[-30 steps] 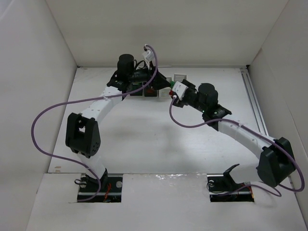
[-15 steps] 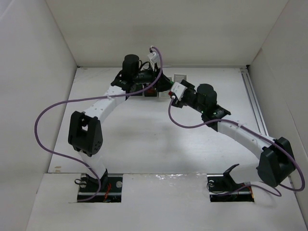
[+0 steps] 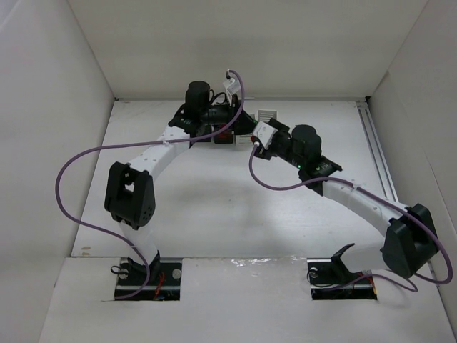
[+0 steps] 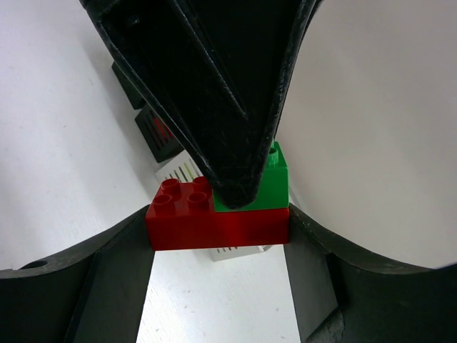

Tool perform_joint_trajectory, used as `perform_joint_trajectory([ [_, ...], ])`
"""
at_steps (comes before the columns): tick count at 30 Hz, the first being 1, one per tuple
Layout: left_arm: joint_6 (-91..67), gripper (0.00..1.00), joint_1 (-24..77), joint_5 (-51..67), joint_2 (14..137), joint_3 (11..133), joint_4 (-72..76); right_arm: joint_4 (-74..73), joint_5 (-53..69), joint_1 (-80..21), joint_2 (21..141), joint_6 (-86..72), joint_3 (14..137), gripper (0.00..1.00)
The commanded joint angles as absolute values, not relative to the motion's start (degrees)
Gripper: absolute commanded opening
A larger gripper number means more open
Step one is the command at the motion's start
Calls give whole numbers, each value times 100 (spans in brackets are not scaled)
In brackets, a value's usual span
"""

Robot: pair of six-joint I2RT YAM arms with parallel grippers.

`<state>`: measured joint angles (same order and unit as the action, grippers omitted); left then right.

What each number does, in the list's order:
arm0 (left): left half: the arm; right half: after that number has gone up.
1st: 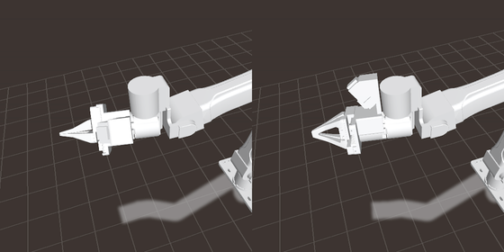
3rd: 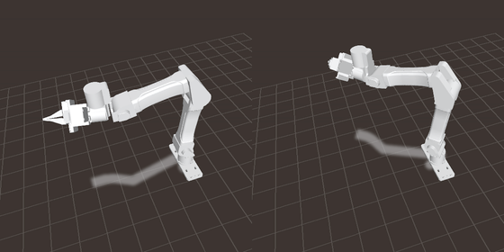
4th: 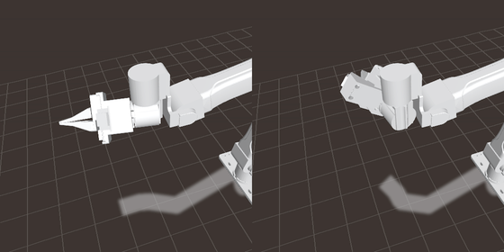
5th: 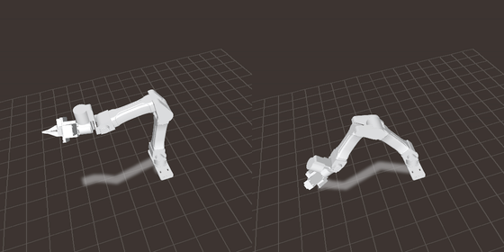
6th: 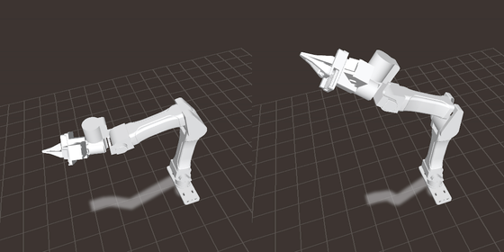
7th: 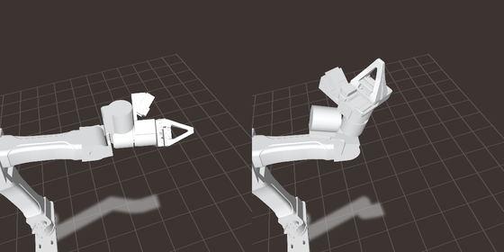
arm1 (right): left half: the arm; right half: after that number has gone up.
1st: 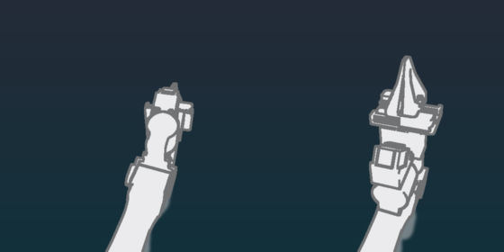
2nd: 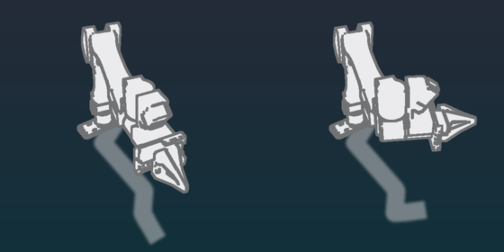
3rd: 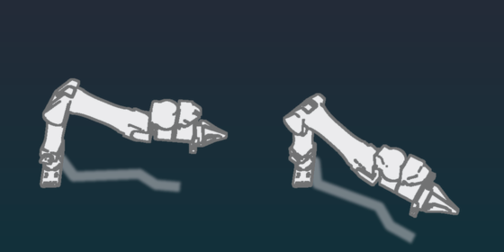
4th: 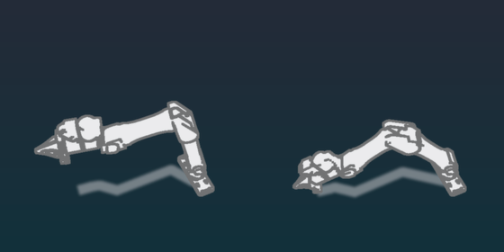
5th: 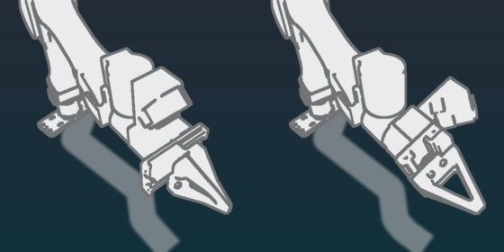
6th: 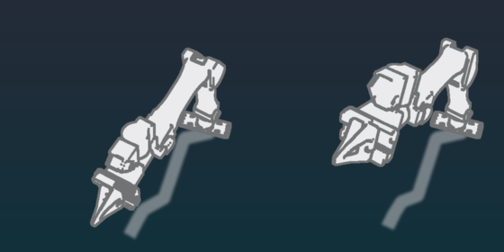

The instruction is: Sort the legos into containers by color

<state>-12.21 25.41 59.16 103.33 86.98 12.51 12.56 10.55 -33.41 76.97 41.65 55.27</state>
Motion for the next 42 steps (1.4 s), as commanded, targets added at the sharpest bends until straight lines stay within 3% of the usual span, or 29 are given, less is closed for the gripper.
perform_joint_trajectory([
  [1, -1257, 29, 2549, 6073, 10292, 8982, 1547, 1670, 1028, -3436, 7594, 4113, 5634, 0],
  [4, -1257, 13, 2549, 6073, 10292, 8982, 1600, 1723, 801, -3489, 7594, 4113, 5581, 0],
  [9, -1344, 6, 2549, 6144, 10187, 8921, 1723, 2363, -8, -3595, 7646, 4192, 5230, 0],
  [14, -1898, 6, 2207, 6091, 10029, 8622, 2372, 2364, -264, -3464, 7646, 4192, 4931, 0],
  [20, -1723, 6, 1575, 6029, 9844, 8517, 2119, 2364, -316, -3165, 7384, 4192, 4667, 0],
  [23, -1408, 4, 1302, 5539, 9721, 8517, 1715, 2364, -316, -3033, 7383, 4018, 4614, 0],
  [26, -436, 4, 1239, 4292, 9659, 8709, 706, 2075, 51, -2840, 7383, 3675, 4929, 0],
  [31, -70, 4, 1239, 2833, 9764, 8702, 36, 1523, 1396, -2373, 7567, 2269, 5588, 0],
  [37, -18, 4, 1239, 1768, 9931, 8648, -26, 1248, 2389, -2188, 7945, 1670, 6301, 0],
  [42, -18, 7, 1239, 1416, 10212, 8920, -113, 1187, 2470, -2136, 8138, 1512, 6574, 0],
])
